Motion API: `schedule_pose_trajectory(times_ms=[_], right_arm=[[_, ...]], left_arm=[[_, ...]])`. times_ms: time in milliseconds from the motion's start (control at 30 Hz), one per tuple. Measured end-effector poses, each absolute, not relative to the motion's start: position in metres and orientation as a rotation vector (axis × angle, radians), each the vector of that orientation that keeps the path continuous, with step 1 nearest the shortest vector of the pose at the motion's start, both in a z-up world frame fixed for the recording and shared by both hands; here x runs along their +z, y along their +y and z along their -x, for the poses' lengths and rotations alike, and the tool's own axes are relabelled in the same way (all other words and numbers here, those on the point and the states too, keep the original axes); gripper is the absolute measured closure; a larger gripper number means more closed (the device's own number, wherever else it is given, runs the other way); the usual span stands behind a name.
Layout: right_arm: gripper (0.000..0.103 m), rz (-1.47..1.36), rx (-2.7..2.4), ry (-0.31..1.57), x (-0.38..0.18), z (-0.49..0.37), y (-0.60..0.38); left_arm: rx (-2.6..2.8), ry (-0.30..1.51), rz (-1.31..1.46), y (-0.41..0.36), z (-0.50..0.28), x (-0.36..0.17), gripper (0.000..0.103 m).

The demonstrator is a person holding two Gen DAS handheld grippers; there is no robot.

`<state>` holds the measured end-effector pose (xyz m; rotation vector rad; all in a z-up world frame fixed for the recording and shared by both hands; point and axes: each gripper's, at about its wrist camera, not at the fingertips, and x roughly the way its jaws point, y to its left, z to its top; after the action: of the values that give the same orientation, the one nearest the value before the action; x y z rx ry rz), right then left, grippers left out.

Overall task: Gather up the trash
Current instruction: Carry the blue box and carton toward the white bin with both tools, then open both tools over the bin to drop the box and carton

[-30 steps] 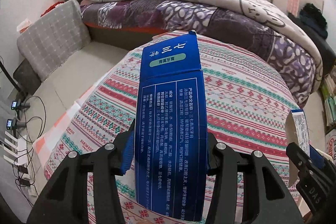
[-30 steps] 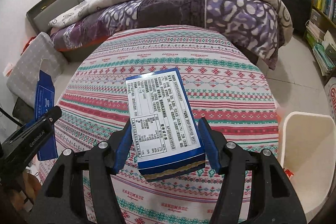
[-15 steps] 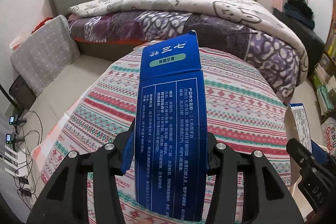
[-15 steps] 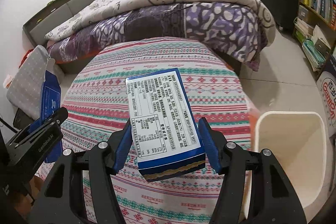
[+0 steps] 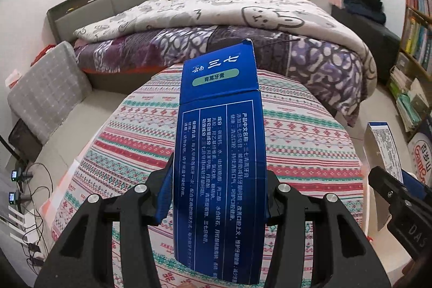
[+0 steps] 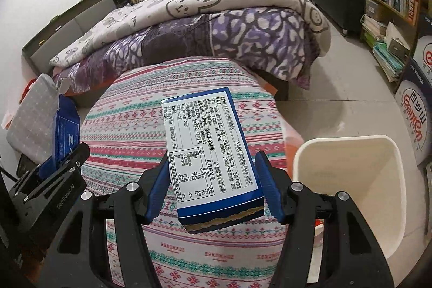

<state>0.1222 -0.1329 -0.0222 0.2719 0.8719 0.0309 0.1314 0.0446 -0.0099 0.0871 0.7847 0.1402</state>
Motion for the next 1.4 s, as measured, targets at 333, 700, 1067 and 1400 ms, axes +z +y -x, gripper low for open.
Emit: schedule_pose_trajectory(times_ms=[333,700,1067,1400], right_arm=[[0.045,-0.305,-0.026,0.871,-0.022,-0.110,-0.166],[0.045,-0.355,-0.116,0.886,-0.028,-0.098,-0.211],[0.042,-0.416,-0.247,0.912,-0.040,-0.079,-0.266],[0.025,-0.479,-0.350,0.858,-0.034,-0.056,-0.308]], left_arm=[[0.093,0.767,-0.123,0.012,-0.125,-0.007,0.054],[0.029,0.759,-0.166,-0.028,-0.119,-0.009,0.054],[-0.095,0.776,-0.207,-0.080,-0.108,-0.014,0.054],[-0.189,0.804,-0.259,-0.125,-0.095,-0.029,0.054]])
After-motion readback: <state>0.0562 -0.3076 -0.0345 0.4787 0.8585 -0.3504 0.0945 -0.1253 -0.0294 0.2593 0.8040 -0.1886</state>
